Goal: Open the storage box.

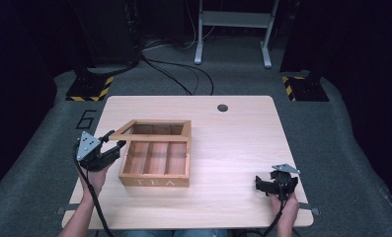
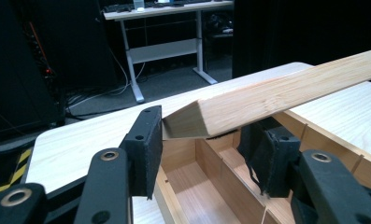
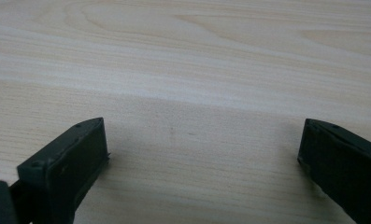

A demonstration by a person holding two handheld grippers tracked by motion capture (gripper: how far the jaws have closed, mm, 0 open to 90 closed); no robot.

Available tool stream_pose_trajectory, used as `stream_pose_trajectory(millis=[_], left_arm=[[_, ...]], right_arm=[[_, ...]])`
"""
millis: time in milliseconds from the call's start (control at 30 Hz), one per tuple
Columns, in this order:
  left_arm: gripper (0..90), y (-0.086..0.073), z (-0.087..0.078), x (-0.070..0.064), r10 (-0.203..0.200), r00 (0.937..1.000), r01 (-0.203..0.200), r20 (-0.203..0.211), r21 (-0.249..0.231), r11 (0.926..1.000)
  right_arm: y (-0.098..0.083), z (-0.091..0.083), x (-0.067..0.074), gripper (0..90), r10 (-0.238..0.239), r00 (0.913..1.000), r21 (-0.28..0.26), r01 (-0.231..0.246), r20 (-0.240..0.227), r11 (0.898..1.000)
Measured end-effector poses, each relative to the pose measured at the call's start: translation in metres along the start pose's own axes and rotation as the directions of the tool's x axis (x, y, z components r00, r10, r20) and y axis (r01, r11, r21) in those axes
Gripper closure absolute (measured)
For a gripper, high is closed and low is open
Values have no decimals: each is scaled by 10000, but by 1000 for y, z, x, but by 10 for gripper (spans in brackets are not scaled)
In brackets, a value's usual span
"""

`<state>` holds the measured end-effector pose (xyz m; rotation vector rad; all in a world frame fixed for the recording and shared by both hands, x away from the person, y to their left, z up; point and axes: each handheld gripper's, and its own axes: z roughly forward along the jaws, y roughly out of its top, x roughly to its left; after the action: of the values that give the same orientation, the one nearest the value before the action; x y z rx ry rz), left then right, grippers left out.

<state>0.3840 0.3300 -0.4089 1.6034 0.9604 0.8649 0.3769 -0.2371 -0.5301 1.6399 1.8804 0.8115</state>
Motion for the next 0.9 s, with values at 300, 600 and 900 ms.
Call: stream_pose_trajectory(millis=[300,600,900], left_arm=[[606,5,-2,5,-181,9998,180,-99,-98,9998],[616,15,2,7,-107,9997,108,-228,13,9999],[622,31,10,16,-249,9997,249,1,222,9994]], right_arm=[[0,0,0,10,-2,10000,3,2,0,10000],[0,0,0,10,-40,10000,14,40,-9,10000],[0,0,0,10,-7,10000,5,7,-1,10000]])
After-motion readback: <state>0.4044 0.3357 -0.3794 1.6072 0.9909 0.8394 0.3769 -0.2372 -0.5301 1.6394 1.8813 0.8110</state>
